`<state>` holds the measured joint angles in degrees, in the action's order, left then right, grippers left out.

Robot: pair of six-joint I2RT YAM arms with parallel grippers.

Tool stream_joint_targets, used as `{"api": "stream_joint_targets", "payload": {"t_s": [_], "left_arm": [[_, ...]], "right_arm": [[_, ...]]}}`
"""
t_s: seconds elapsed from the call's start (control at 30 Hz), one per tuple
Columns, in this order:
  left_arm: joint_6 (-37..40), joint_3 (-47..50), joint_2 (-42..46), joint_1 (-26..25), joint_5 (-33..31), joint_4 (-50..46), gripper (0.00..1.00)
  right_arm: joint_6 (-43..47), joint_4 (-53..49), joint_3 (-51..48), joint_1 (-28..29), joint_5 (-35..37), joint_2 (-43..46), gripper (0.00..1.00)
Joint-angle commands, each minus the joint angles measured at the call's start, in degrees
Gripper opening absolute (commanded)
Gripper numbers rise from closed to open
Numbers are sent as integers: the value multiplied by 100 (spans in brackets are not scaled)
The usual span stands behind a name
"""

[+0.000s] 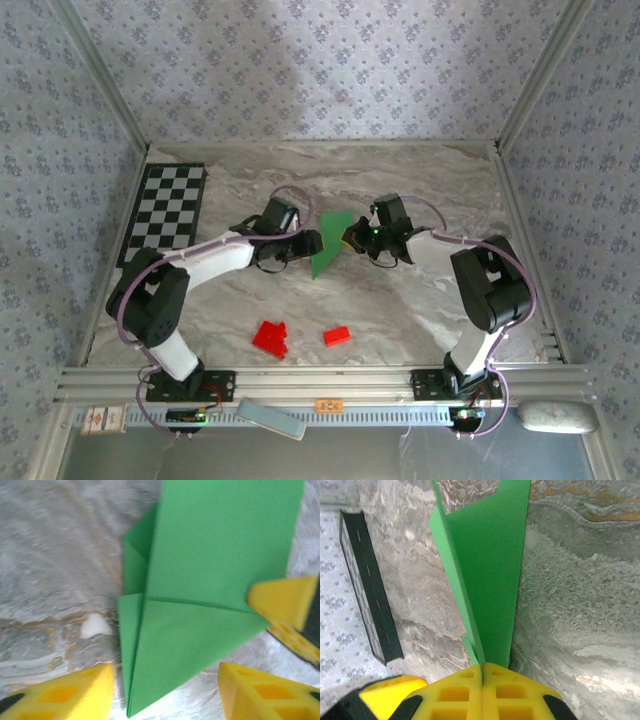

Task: Fold a paper plane with a square sheet of paper (pick it up from the middle)
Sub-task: Fold the wing for the fifth time at the center of the table.

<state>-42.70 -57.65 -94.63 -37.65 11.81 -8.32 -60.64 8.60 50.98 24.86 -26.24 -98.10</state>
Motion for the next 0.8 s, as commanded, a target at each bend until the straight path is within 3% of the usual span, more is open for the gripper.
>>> {"api": "stream_joint_targets", "payload": {"t_s": [0.0,0.3,0.77], "left_arm": [[1223,41,96,-262,-381,302,62],[3093,593,-67,-816,-962,1531,71],[4419,659,-564,-908,-985,2226,62]], "right_arm": [[-368,-371,-97,69,360,215,0],[-770,-639,-32,89,343,235,0],[-1153,-843,149,71,34,14,1]]}}
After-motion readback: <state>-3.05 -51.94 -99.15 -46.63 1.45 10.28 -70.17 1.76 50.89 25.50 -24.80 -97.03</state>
